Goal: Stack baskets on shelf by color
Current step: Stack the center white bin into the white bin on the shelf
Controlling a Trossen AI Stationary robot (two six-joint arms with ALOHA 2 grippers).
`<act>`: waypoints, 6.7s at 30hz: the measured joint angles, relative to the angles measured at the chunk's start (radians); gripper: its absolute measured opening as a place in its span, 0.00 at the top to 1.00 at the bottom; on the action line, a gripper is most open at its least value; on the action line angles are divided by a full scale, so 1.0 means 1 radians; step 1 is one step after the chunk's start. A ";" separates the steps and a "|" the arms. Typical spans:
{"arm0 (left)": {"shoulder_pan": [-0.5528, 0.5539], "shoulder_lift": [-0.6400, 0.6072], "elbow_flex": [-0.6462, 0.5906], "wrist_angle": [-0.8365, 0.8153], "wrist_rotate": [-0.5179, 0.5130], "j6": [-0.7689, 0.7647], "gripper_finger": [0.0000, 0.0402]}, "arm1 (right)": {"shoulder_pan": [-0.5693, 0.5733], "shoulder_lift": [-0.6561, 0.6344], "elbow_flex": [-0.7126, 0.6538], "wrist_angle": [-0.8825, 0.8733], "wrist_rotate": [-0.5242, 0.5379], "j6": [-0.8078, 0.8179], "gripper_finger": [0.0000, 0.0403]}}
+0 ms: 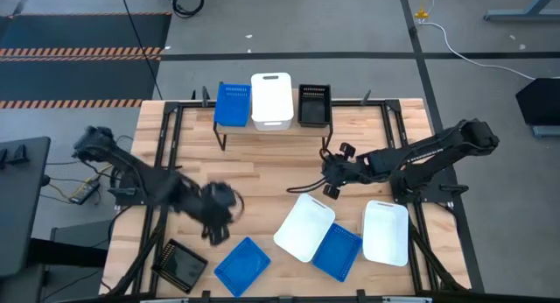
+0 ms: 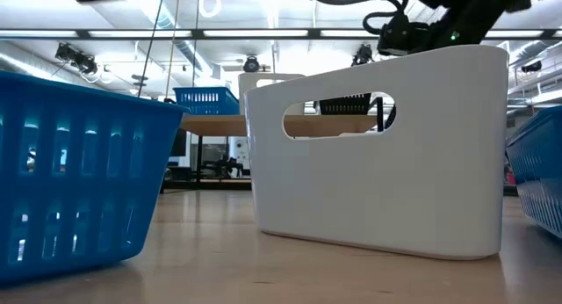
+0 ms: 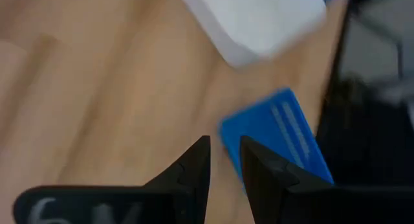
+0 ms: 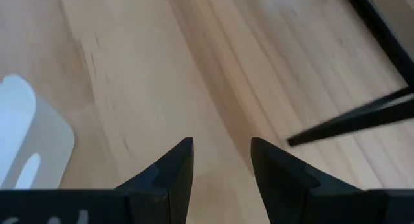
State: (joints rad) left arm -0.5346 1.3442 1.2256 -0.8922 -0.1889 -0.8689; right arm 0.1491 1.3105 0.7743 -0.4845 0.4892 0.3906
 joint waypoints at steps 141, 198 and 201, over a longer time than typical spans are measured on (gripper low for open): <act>-0.209 0.579 0.334 -0.045 -0.047 0.198 0.57 | 0.473 0.506 0.611 -0.428 -0.222 0.256 0.60; -0.211 0.579 0.335 -0.051 -0.047 0.157 0.57 | 0.042 0.608 1.583 -0.928 -0.102 -0.653 0.97; -0.211 0.579 0.335 -0.044 -0.047 0.153 0.57 | -0.063 0.589 1.572 -0.884 -0.164 -0.717 0.97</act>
State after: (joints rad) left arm -0.7456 1.9236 1.5604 -0.9366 -0.2357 -0.7160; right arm 0.0860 1.8995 2.3466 -1.3681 0.3254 -0.3266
